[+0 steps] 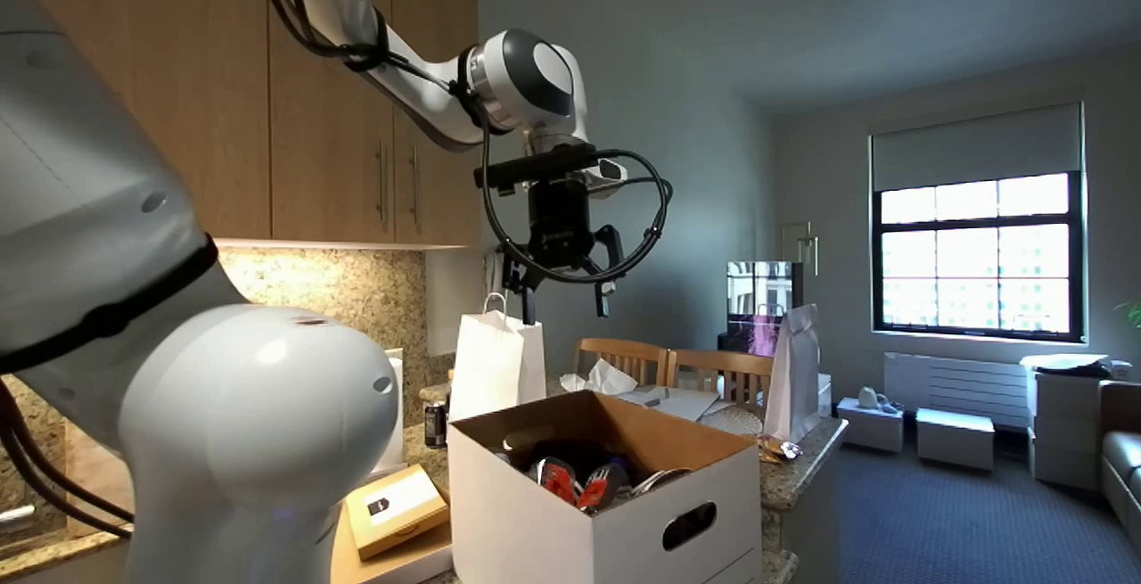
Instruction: Remove three bottles from the box
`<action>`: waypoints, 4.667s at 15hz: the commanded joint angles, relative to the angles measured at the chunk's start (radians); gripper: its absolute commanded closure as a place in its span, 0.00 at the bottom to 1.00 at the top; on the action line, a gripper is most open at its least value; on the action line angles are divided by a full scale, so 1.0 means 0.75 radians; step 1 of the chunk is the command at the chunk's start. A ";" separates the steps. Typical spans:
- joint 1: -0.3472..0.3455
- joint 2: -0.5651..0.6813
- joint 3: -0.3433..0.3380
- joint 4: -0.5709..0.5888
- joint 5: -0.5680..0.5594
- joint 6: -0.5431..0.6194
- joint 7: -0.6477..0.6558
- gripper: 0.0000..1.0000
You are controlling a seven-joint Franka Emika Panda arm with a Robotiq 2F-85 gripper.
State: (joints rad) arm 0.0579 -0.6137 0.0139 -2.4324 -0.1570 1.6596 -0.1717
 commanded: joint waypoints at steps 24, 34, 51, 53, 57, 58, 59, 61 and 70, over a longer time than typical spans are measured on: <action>0.071 0.843 0.023 0.382 0.154 -0.027 -0.296 0.00; 0.061 1.104 0.114 0.554 0.138 0.012 -0.362 0.00; 0.024 1.233 0.146 0.371 0.245 0.298 -0.394 0.00; 0.021 1.245 0.149 0.373 0.242 0.324 -0.395 0.00; 0.031 1.258 0.150 0.351 0.205 0.435 -0.371 0.00; 0.033 1.261 0.152 0.351 0.198 0.446 -0.370 0.00; 0.035 1.264 0.153 0.354 0.189 0.444 -0.370 0.03; 0.034 1.267 0.158 0.359 0.192 0.429 -0.370 0.27; 0.039 1.171 0.174 0.323 0.204 0.418 -0.349 0.57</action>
State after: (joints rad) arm 0.1013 0.3378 0.1272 -2.1387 -0.0071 1.9595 -0.4314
